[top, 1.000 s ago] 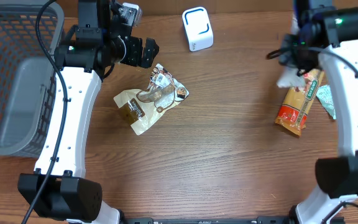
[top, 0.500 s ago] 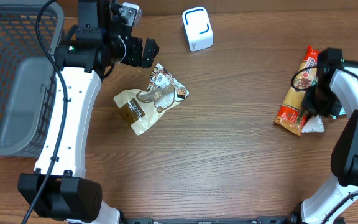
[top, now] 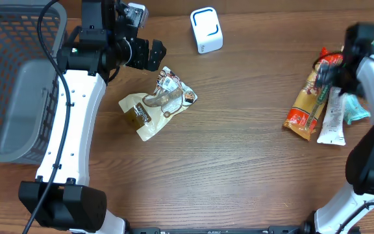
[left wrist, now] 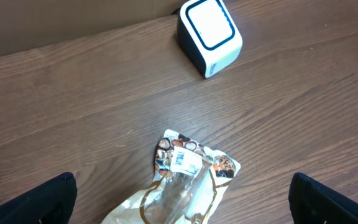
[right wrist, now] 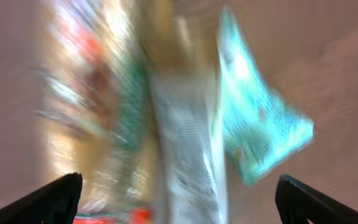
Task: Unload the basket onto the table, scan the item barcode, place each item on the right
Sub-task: 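Carry the shampoo tube right and release it beside the spaghetti, then move the right gripper to the mushroom bag and grasp it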
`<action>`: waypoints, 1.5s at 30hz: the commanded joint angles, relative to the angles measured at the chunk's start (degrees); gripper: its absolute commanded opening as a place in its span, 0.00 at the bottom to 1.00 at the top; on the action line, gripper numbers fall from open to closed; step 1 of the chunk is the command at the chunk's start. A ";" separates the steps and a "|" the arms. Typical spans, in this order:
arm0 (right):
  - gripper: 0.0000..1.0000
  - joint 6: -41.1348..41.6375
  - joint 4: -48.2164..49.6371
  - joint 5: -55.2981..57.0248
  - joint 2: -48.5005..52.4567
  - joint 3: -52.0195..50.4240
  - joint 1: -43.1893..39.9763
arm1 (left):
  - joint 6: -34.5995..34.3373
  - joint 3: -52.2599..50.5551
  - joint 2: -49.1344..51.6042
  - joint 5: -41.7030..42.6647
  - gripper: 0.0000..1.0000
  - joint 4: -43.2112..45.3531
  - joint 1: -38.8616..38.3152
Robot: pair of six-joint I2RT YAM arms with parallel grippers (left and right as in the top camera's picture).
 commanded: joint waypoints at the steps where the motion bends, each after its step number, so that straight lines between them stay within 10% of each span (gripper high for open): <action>1: 1.00 -0.09 0.04 -21.27 -1.97 8.02 0.26 | 1.09 0.52 -0.87 0.13 1.00 0.24 -0.48; 7: 1.00 0.07 11.30 -54.75 -0.68 6.56 3.58 | 1.09 0.52 -0.87 0.13 1.00 0.24 -0.48; 16: 0.96 9.27 20.55 -45.94 7.96 3.41 20.17 | 1.09 0.52 -0.87 0.11 1.00 0.24 -0.42; 25: 0.66 18.34 30.34 -38.91 17.40 3.41 32.74 | 1.09 0.52 -0.87 0.13 1.00 0.24 -0.44; 45: 0.25 21.03 31.71 -33.20 21.09 -0.61 38.42 | 1.09 0.52 -0.87 0.11 1.00 0.17 -0.44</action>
